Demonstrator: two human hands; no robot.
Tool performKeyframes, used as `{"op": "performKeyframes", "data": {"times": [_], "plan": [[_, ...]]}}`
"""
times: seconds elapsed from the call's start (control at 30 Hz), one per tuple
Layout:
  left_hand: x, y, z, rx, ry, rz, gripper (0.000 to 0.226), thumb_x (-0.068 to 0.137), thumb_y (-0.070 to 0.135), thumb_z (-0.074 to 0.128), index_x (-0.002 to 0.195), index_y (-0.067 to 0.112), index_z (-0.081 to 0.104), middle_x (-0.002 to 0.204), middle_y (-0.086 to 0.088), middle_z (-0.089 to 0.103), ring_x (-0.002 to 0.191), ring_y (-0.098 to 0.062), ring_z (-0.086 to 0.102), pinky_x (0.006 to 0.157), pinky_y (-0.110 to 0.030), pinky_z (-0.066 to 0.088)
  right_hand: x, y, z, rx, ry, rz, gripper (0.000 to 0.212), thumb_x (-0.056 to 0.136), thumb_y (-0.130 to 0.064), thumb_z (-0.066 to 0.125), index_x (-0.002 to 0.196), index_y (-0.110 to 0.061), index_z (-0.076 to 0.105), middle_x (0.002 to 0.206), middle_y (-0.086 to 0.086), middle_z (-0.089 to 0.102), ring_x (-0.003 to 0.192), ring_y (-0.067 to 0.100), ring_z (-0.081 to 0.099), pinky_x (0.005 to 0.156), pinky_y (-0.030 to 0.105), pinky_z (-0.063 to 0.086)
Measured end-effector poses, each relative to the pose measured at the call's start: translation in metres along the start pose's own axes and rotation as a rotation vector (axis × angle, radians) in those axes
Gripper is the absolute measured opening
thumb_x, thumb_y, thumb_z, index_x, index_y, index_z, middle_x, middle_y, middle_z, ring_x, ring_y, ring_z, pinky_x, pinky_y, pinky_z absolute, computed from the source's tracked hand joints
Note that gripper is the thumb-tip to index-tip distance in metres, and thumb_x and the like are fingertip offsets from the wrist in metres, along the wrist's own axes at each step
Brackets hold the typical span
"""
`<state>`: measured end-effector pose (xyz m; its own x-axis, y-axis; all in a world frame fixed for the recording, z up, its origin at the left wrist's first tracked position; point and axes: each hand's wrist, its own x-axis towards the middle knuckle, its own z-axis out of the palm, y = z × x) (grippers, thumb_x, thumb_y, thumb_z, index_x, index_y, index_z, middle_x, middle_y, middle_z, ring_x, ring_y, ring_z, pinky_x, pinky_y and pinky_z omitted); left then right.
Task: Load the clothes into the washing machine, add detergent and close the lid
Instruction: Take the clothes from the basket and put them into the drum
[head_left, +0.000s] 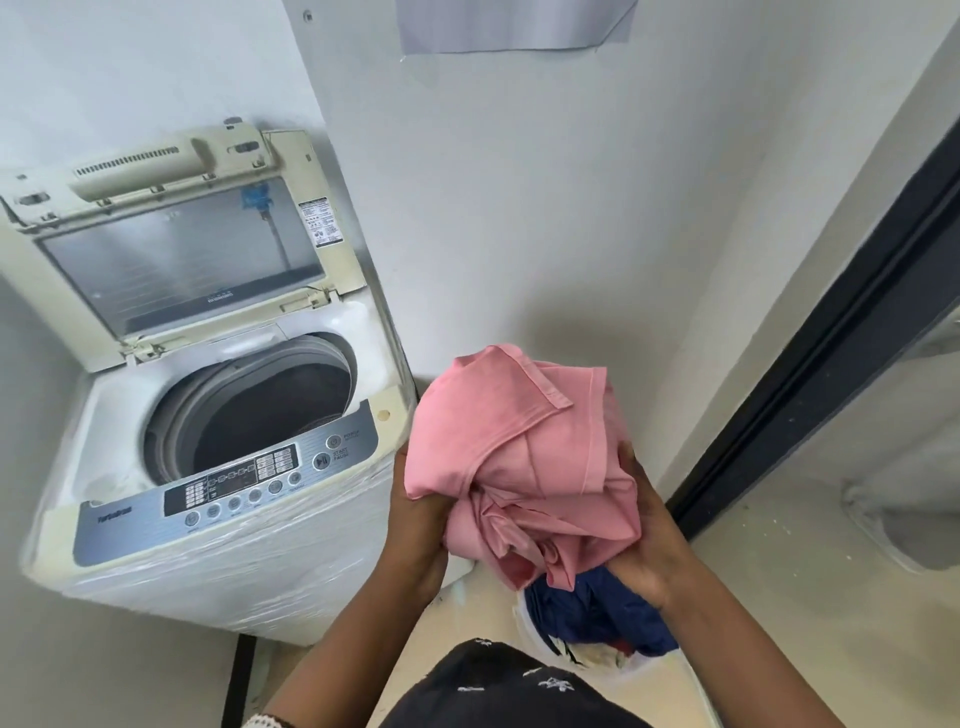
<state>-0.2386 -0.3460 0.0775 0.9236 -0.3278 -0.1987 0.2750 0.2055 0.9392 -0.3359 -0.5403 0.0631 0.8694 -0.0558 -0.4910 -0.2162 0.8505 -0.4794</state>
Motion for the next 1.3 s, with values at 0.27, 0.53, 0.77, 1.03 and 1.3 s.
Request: {"op": "performKeyframes", "data": {"times": [0.27,0.53,0.77,1.03,1.3], "plan": [[-0.009,0.004,-0.04,0.076,0.028,-0.109,0.07,0.064,0.051,0.077,0.129,0.038,0.055,0.122,0.001,0.07,0.111,-0.019,0.067,0.085,-0.037,0.057,0.03,0.021,0.02,0.007,0.006,0.086,0.045,0.067,-0.044,0.084,0.097,-0.011,0.078,0.098,0.017,0.075,0.087,0.035,0.068,0.086,0.055,0.05],[0.021,0.036,-0.11,0.076,0.057,-0.009,0.07,0.069,0.042,0.076,0.134,0.031,0.054,0.128,0.001,0.067,0.118,-0.016,0.063,0.086,-0.028,0.055,0.1,0.048,0.08,-0.064,0.018,0.138,0.069,0.057,-0.047,0.09,0.114,-0.012,0.074,0.112,0.016,0.072,0.097,0.033,0.067,0.087,0.051,0.055],[0.064,0.069,-0.181,0.016,0.156,0.094,0.055,0.068,0.033,0.076,0.119,0.047,0.061,0.127,0.004,0.067,0.115,-0.013,0.064,0.081,-0.026,0.055,0.166,0.076,0.156,-0.182,-0.097,0.098,0.1,0.035,-0.049,0.098,0.123,-0.013,0.068,0.118,0.015,0.071,0.096,0.029,0.071,0.08,0.044,0.057],[0.133,0.091,-0.287,-0.032,0.222,0.011,0.07,0.077,0.025,0.076,0.141,0.025,0.047,0.131,-0.006,0.064,0.118,-0.025,0.064,0.076,-0.039,0.058,0.252,0.114,0.242,-0.281,-0.164,0.076,0.089,0.049,-0.05,0.094,0.125,-0.012,0.068,0.125,0.018,0.067,0.105,0.029,0.069,0.089,0.043,0.057],[0.183,0.089,-0.367,0.044,0.289,-0.055,0.08,0.062,0.02,0.075,0.138,0.027,0.049,0.13,-0.003,0.065,0.118,-0.022,0.063,0.091,-0.045,0.055,0.339,0.147,0.279,-0.379,-0.095,0.157,0.058,0.081,-0.048,0.07,0.128,-0.015,0.065,0.118,0.016,0.07,0.096,0.028,0.07,0.081,0.04,0.056]]}}
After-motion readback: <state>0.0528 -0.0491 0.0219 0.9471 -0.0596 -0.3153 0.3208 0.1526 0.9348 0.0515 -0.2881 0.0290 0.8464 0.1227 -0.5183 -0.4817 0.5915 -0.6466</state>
